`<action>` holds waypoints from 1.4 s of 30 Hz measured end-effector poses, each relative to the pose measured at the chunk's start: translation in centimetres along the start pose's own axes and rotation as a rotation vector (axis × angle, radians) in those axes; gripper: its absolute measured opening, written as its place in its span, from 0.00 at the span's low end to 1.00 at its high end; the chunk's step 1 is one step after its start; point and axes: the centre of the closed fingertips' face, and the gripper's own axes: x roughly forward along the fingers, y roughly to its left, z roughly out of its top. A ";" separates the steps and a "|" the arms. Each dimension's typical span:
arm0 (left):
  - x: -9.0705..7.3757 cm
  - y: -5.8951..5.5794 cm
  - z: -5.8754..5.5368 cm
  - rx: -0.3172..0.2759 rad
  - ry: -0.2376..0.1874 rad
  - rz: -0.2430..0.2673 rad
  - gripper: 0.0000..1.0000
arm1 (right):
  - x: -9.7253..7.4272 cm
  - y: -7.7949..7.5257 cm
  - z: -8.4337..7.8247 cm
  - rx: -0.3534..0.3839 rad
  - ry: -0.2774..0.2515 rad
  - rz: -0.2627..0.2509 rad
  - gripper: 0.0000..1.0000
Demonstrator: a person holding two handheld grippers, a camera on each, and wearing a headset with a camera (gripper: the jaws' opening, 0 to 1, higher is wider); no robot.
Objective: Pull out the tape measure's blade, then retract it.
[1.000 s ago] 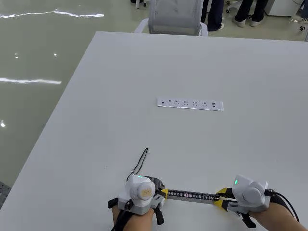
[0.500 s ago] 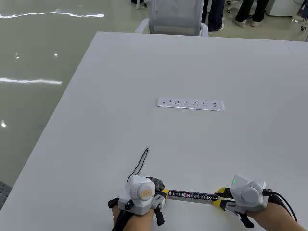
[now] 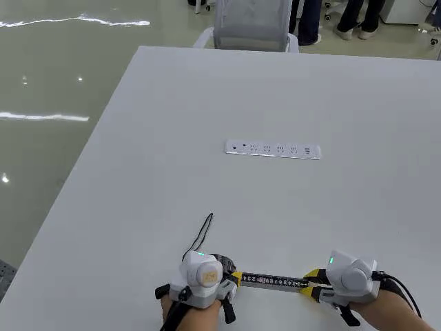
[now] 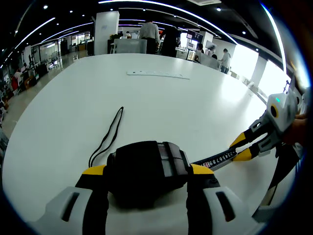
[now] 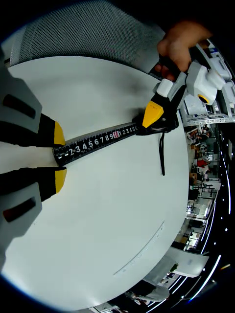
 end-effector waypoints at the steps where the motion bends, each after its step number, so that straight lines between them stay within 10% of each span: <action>1: 0.0 0.0 0.0 0.000 0.000 0.000 0.62 | 0.0 0.0 0.0 0.001 0.000 0.000 0.14; 42: 0.0 -0.1 0.1 -0.001 -0.009 -0.002 0.61 | 1.0 0.5 1.1 0.000 -0.012 0.017 0.14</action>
